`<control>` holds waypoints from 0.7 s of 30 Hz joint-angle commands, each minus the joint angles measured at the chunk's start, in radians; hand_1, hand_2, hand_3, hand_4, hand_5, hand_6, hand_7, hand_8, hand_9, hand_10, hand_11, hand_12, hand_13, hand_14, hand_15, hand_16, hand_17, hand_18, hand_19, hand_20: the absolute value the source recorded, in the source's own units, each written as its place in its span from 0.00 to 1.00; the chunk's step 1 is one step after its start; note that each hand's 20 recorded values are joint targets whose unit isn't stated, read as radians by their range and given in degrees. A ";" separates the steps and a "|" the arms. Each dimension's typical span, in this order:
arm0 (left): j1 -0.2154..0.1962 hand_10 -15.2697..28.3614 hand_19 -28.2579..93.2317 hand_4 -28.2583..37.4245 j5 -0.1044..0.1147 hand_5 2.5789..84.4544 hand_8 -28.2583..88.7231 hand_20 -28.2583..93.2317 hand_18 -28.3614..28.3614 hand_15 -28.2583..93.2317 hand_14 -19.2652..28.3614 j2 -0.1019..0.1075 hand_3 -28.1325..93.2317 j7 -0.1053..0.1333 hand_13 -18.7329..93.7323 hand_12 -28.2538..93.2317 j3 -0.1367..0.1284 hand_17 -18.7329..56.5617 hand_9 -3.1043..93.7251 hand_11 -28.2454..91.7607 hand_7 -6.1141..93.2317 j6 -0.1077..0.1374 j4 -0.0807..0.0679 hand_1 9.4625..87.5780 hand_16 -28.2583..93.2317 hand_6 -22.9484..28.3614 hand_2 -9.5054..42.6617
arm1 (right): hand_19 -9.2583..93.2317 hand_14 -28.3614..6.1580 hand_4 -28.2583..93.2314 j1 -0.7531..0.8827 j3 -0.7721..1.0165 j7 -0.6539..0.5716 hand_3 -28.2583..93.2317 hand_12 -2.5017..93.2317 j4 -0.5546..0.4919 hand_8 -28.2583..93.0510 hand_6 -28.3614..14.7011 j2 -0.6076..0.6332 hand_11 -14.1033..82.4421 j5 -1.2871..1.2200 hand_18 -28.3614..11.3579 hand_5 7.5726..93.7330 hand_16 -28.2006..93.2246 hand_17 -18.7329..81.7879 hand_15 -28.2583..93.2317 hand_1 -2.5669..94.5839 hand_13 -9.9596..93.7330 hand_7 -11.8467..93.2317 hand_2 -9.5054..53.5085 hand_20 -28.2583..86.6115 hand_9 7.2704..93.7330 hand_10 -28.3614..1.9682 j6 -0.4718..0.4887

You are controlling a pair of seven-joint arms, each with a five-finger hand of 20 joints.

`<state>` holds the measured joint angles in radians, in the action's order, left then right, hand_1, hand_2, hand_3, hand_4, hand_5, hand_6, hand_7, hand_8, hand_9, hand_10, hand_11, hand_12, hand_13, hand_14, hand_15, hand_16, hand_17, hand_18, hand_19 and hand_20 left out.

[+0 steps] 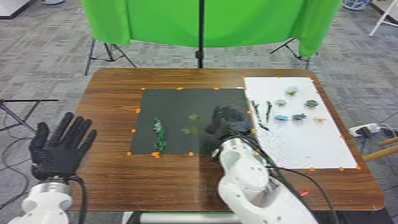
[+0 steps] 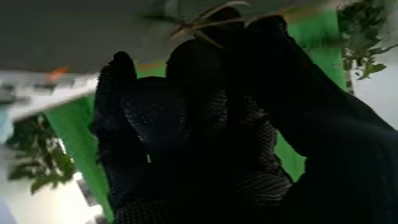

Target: Arrange flowers

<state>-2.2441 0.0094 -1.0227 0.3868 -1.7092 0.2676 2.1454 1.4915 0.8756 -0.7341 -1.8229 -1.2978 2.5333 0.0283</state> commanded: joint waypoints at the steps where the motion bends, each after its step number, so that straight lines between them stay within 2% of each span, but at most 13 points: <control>1: 0.017 0.68 0.49 0.00 0.007 0.51 0.16 0.33 0.73 0.40 0.67 0.012 0.80 -0.032 0.45 0.31 0.018 0.17 0.44 0.37 0.17 -0.007 -0.015 0.20 0.22 0.60 0.38 | 0.91 0.32 0.08 0.000 -0.020 -0.037 0.83 0.39 0.050 0.38 0.54 -0.083 0.73 -0.064 0.00 0.77 0.48 0.46 0.87 0.49 0.74 0.50 0.00 0.49 0.75 0.34 -0.007; 2: 0.017 0.68 0.49 0.00 0.008 0.51 0.16 0.33 0.73 0.40 0.67 0.011 0.80 -0.030 0.45 0.31 0.021 0.17 0.44 0.38 0.17 -0.008 -0.017 0.20 0.22 0.60 0.38 | 0.91 0.32 0.07 0.005 -0.015 -0.037 0.83 0.38 0.045 0.36 0.54 -0.086 0.73 -0.081 0.00 0.76 0.48 0.46 0.87 0.46 0.73 0.50 0.00 0.48 0.74 0.33 -0.001; 3: 0.018 0.68 0.49 0.00 0.008 0.51 0.16 0.33 0.73 0.40 0.67 0.011 0.80 -0.028 0.45 0.31 0.023 0.17 0.44 0.38 0.17 -0.019 -0.020 0.20 0.22 0.60 0.38 | 0.91 0.31 0.07 0.005 -0.014 -0.041 0.84 0.38 0.040 0.20 0.53 -0.085 0.73 -0.093 0.00 0.76 0.48 0.45 0.88 0.38 0.72 0.51 0.00 0.48 0.73 0.31 0.000; 4: 0.015 0.68 0.49 0.00 0.008 0.51 0.16 0.33 0.73 0.40 0.67 0.011 0.81 -0.029 0.45 0.31 0.021 0.17 0.44 0.38 0.17 -0.019 -0.018 0.20 0.22 0.60 0.37 | 0.91 0.30 0.07 0.006 -0.013 -0.042 0.84 0.37 0.036 0.16 0.52 -0.084 0.73 -0.094 0.00 0.75 0.48 0.45 0.87 0.35 0.72 0.50 0.00 0.48 0.72 0.30 -0.004; 7: 0.015 0.68 0.49 0.00 0.011 0.51 0.16 0.33 0.73 0.40 0.67 0.012 0.81 -0.015 0.45 0.31 0.022 0.17 0.44 0.37 0.17 -0.019 -0.020 0.21 0.22 0.60 0.34 | 0.90 0.29 0.06 0.002 -0.005 -0.051 0.82 0.37 0.014 0.14 0.51 -0.077 0.72 -0.130 0.00 0.75 0.48 0.45 0.87 0.32 0.71 0.48 0.00 0.48 0.71 0.28 -0.020; 11: 0.007 0.68 0.49 0.00 0.017 0.51 0.16 0.33 0.73 0.40 0.67 0.000 0.81 -0.009 0.45 0.31 0.020 0.17 0.44 0.37 0.17 -0.023 -0.018 0.21 0.22 0.60 0.34 | 0.90 0.29 0.07 0.014 0.008 -0.057 0.81 0.37 -0.035 0.14 0.50 -0.044 0.72 -0.157 0.00 0.74 0.47 0.44 0.87 0.30 0.71 0.44 0.00 0.48 0.71 0.27 -0.031; 14: -0.004 0.68 0.49 0.00 0.023 0.51 0.16 0.33 0.73 0.40 0.67 0.000 0.81 -0.002 0.45 0.31 0.018 0.17 0.44 0.37 0.17 -0.019 -0.015 0.21 0.22 0.60 0.34 | 0.90 0.28 0.06 0.029 0.026 -0.064 0.82 0.37 -0.064 0.13 0.50 -0.025 0.72 -0.187 0.00 0.75 0.47 0.44 0.87 0.30 0.71 0.40 0.06 0.48 0.71 0.26 -0.011; 17: -0.004 0.68 0.49 0.00 0.032 0.51 0.16 0.33 0.73 0.40 0.67 -0.003 0.80 -0.002 0.45 0.31 0.021 0.17 0.44 0.37 0.17 -0.017 -0.016 0.21 0.22 0.60 0.35 | 0.90 0.28 0.06 0.040 0.041 -0.070 0.82 0.36 -0.074 0.14 0.49 -0.020 0.71 -0.222 0.00 0.76 0.47 0.45 0.87 0.31 0.71 0.33 0.11 0.49 0.72 0.26 0.054; 21: 0.011 0.68 0.49 0.00 0.028 0.51 0.16 0.33 0.73 0.40 0.67 -0.001 0.80 -0.008 0.45 0.31 0.033 0.17 0.44 0.38 0.17 -0.017 -0.020 0.21 0.22 0.60 0.36 | 0.90 0.27 0.06 0.058 0.054 -0.051 0.82 0.35 -0.087 0.14 0.48 -0.021 0.67 -0.286 0.00 0.77 0.47 0.44 0.86 0.31 0.71 0.28 0.16 0.48 0.74 0.26 0.125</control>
<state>-2.2313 0.0305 -1.0140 0.3850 -1.6926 0.2571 2.1346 1.5196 0.9063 -0.7923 -1.9027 -1.3316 2.3234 0.0442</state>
